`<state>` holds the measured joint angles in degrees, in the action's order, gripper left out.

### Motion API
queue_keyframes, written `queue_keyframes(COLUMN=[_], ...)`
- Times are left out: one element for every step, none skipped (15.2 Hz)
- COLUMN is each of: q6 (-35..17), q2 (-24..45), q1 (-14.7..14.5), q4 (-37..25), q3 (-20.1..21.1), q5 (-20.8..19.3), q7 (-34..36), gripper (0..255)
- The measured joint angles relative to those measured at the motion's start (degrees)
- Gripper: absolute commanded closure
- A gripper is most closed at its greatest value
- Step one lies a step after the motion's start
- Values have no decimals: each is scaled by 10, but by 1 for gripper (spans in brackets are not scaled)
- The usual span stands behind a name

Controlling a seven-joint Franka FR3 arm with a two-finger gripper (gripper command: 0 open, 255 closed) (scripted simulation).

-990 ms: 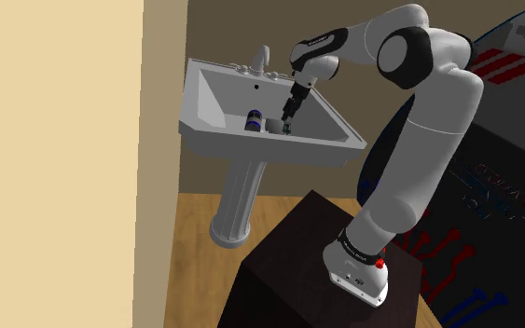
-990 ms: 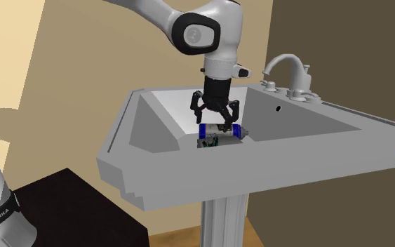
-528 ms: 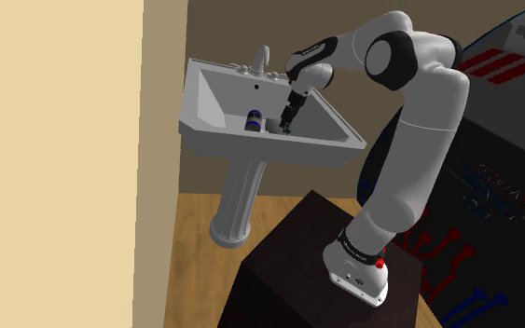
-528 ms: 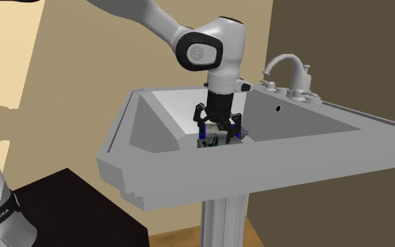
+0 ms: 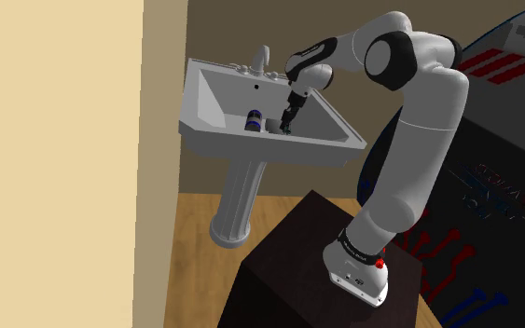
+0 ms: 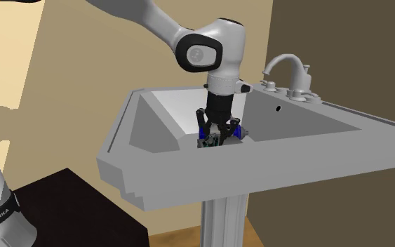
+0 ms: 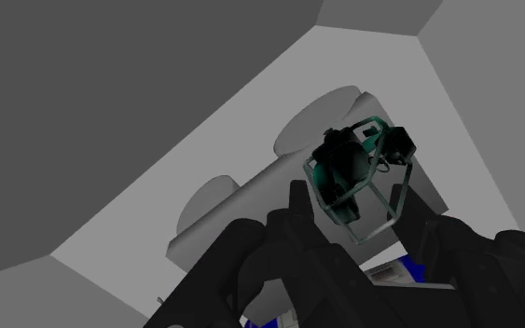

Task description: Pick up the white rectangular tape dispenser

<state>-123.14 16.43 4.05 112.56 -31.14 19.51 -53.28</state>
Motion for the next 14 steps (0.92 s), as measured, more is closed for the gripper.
queue_keyframes(q6=[0,0,0,3,7,13,18,23,30,35,41,46,53,61], q2=[0,0,0,-2,-4,-8,-12,-17,-21,-27,-29,-33,-35,-38], q1=[0,0,0,-1,-2,-2,-3,-4,-5,-7,-6,-7,-7,-7], q4=[0,0,0,-1,-3,-6,-8,-10,-13,-14,-19,-20,-26,-32], q3=[0,0,0,0,-1,-2,-3,-4,-6,-7,-8,-8,-9,-10], q5=[0,0,0,-2,-4,-7,-11,-14,-18,-22,-24,-27,-29,-32], q7=[0,0,0,2,4,7,9,12,15,19,20,23,25,27], gripper=[255,255,255,255,255,255,255,255,255,255,255,255,255,255])
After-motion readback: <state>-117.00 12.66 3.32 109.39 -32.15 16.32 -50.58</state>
